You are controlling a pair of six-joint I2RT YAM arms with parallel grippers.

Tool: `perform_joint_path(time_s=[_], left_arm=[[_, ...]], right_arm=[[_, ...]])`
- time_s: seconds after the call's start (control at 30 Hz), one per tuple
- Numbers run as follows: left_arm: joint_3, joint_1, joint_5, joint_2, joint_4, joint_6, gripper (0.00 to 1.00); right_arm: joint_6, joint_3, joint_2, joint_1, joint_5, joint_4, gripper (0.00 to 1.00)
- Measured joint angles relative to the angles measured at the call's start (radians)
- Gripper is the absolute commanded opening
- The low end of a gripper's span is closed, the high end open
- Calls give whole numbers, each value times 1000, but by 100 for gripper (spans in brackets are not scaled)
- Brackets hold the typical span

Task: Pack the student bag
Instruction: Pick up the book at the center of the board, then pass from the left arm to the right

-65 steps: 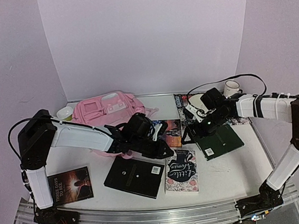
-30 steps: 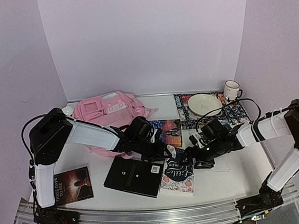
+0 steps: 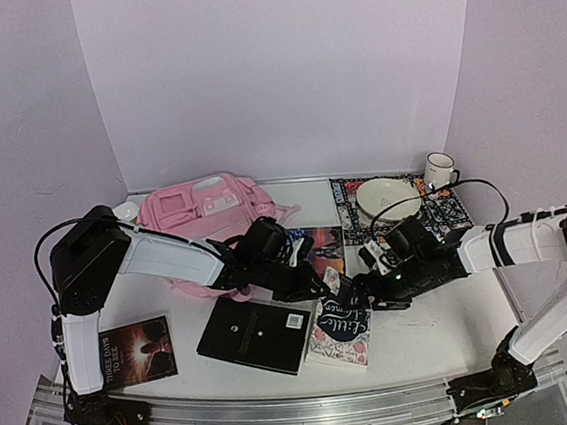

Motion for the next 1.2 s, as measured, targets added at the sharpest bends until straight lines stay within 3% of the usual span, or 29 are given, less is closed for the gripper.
perform_joint_path(time_s=[0.37, 0.53, 0.97, 1.2], left_arm=[[29, -28, 22, -135, -52, 224, 0], [66, -27, 28, -204, -78, 347, 0], [65, -26, 19, -364, -152, 601, 0], [50, -25, 49, -385, -152, 679, 0]], right_arm=[[-327, 413, -155, -64, 44, -429, 98], [-407, 522, -191, -73, 57, -587, 98], [-424, 550, -168, -73, -7, -703, 98], [-441, 555, -90, -73, -169, -704, 98]])
